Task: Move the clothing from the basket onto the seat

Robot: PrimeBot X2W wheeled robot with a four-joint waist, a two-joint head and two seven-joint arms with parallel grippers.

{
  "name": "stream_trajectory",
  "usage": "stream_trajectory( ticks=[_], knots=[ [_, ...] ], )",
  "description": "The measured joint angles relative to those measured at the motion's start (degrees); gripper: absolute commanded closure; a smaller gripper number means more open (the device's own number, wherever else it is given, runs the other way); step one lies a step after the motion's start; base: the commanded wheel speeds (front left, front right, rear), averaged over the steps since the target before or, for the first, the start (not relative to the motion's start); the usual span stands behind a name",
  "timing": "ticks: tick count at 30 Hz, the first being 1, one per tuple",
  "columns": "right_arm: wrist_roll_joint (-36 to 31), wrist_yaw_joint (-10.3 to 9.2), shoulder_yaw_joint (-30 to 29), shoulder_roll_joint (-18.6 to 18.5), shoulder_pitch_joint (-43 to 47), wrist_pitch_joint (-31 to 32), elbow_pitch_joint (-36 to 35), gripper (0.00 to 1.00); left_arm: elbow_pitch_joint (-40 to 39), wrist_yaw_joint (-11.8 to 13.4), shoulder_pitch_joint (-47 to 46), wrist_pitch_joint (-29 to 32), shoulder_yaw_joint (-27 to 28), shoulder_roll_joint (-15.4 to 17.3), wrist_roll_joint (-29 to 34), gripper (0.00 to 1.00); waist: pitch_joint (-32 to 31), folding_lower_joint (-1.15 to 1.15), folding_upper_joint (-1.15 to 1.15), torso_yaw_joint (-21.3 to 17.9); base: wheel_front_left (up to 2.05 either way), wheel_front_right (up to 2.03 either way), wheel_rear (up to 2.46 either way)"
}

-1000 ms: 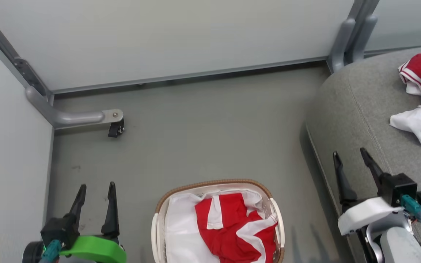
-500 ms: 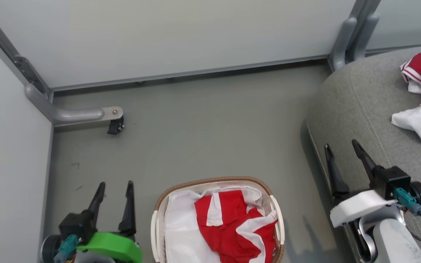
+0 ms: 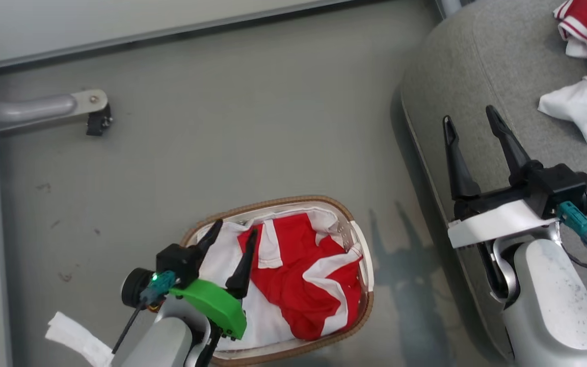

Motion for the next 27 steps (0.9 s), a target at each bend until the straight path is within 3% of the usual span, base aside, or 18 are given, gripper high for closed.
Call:
stream_trajectory(
  ticks=[14, 27],
  knots=[
    [3.6, 0.0, 3.6, 0.0, -5.2, 0.0, -4.2, 0.0, 11.6, 0.0, -14.1, 0.0, -16.7, 5.9, -10.7, 0.0, 13.2, 0.0, 0.0, -8.9, 0.0, 0.0, 0.0],
    [3.3, 0.0, 3.6, 0.0, -7.2, 0.0, -7.0, 0.0, 18.3, 0.0, -21.9, 0.0, -29.7, 7.8, -20.0, 0.0, 24.0, 0.0, 0.0, -14.0, 0.0, 0.0, 0.0]
  ],
)
